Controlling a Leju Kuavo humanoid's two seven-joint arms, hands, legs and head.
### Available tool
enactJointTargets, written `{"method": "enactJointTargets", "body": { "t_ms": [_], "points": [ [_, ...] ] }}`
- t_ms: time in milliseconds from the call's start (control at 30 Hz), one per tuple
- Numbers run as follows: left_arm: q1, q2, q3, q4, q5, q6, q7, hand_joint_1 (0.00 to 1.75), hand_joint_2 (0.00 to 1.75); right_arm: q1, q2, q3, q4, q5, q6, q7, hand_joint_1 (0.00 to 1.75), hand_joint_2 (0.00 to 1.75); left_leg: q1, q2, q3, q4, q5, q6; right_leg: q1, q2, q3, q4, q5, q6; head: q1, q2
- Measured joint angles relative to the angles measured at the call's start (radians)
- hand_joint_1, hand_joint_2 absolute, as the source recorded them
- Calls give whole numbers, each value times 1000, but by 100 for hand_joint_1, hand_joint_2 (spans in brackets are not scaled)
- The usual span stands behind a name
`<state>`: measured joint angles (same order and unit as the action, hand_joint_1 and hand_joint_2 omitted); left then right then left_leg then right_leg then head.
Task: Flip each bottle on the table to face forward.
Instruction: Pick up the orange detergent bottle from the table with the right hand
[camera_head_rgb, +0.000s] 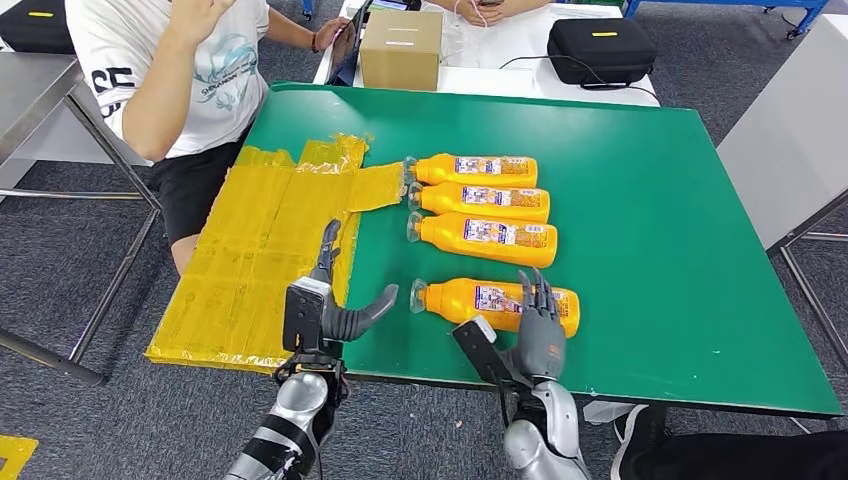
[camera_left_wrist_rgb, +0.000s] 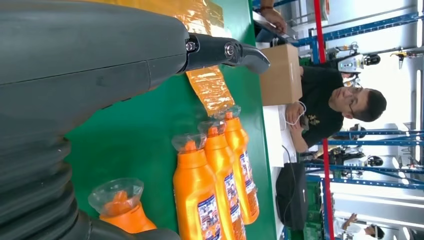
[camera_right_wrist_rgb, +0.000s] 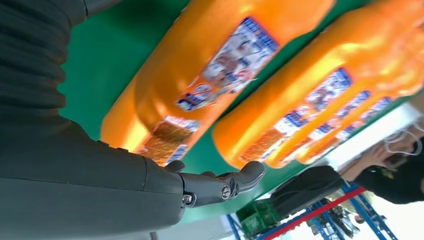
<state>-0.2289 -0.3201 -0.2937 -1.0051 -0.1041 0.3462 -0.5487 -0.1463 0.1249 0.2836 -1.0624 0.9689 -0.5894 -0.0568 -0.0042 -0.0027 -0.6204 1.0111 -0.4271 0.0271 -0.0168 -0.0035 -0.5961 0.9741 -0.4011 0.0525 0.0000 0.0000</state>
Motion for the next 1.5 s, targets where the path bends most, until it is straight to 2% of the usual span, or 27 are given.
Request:
{"method": "enactJointTargets", "body": {
  "t_ms": [300, 567, 833, 1367, 1467, 1500],
  "points": [
    [5, 0, 17, -8, -5, -25, 2, 0, 175, -1, -34, -12, 11, 112, 43, 70, 0, 175, 0, 0, 0, 0, 0, 0, 0, 0, 0, 0, 0, 0, 0, 0],
    [9, 0, 29, -18, -11, -38, 5, 0, 175, -8, -53, -17, 17, 164, 56, 99, 0, 175, 0, 0, 0, 0, 0, 0, 0, 0, 0, 0, 0, 0, 0, 0],
    [15, 0, 42, -24, -12, -67, 8, 0, 175, -48, -71, -23, 47, 242, 68, 136, 0, 175, 0, 0, 0, 0, 0, 0, 0, 0, 0, 0, 0, 0, 0, 0],
    [18, 0, 59, -25, -3, -95, 14, 0, 175, -132, -73, -23, 148, 278, 80, 160, 0, 175, 0, 0, 0, 0, 0, 0, 0, 0, 0, 0, 0, 0, 0, 0],
    [18, 0, 60, -25, -1, -107, 17, 0, 175, -145, -74, -23, 169, 280, 133, 174, 0, 175, 0, 0, 0, 0, 0, 0, 0, 0, 0, 0, 0, 0, 0, 0],
    [18, 0, 61, -25, 1, -116, 18, 0, 175, -154, -77, -23, 184, 277, 172, 181, 34, 175, 0, 0, 0, 0, 0, 0, 0, 0, 0, 0, 0, 0, 0, 0]
  ]
}}
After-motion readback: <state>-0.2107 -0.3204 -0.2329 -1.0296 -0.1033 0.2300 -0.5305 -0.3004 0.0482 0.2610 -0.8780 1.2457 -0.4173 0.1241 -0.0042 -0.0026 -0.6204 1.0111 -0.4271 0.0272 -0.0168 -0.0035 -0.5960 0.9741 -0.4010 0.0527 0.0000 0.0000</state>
